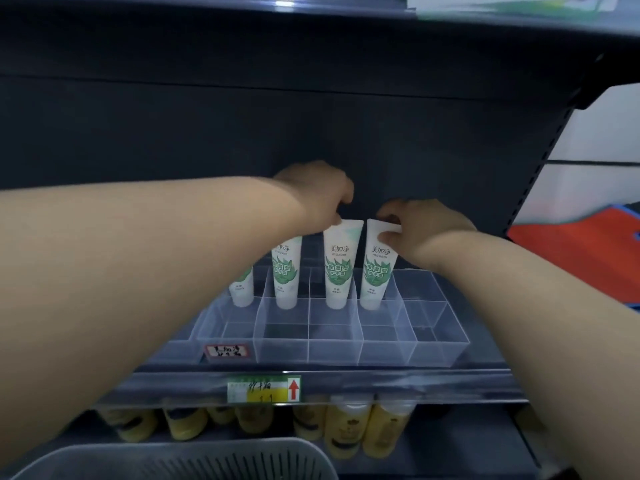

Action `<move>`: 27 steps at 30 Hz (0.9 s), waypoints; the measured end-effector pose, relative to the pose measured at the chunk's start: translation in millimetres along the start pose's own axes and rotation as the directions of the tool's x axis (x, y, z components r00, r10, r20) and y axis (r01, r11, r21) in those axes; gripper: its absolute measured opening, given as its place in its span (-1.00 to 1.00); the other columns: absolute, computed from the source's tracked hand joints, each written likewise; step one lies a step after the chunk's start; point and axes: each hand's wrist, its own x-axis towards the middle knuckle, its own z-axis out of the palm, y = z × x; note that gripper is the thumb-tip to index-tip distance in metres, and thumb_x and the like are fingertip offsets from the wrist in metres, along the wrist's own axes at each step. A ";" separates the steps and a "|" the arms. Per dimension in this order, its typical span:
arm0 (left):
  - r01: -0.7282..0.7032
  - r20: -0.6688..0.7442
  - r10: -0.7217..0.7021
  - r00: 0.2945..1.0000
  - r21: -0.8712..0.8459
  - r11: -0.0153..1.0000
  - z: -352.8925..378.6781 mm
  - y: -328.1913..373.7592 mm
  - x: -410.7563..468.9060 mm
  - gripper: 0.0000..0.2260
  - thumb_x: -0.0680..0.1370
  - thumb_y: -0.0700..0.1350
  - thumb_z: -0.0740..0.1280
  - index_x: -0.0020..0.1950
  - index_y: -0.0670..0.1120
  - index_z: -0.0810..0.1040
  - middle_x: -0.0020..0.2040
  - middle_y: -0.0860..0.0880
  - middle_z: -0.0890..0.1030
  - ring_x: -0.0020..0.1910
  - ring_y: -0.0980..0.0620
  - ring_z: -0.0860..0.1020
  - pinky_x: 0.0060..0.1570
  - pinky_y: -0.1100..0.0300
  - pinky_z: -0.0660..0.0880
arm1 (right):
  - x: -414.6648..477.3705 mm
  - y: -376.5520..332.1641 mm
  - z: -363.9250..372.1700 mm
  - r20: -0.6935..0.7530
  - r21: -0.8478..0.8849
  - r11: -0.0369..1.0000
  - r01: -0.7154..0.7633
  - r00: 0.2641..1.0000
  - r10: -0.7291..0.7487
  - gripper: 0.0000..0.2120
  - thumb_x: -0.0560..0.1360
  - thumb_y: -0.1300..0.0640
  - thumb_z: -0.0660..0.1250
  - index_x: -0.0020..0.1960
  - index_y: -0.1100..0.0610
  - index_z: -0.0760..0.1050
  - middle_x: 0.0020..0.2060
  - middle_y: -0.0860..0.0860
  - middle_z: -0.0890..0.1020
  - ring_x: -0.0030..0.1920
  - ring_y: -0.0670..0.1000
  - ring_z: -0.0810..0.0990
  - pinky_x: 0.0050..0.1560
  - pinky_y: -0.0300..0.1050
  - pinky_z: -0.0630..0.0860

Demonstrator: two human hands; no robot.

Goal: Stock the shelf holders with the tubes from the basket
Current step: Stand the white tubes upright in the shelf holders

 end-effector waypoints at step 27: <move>-0.183 0.202 0.145 0.969 0.184 0.966 -34.4 -38.1 -282.1 -0.58 0.57 0.11 0.13 0.44 0.20 0.22 0.38 0.03 0.39 0.29 -0.04 0.40 0.14 0.02 0.46 | -164.8 -146.1 -87.6 0.160 -0.033 0.936 0.351 0.926 -0.341 -0.75 0.50 -0.06 0.31 0.17 -0.11 0.50 0.02 -0.14 0.57 0.06 -0.02 0.52 0.05 -0.12 0.40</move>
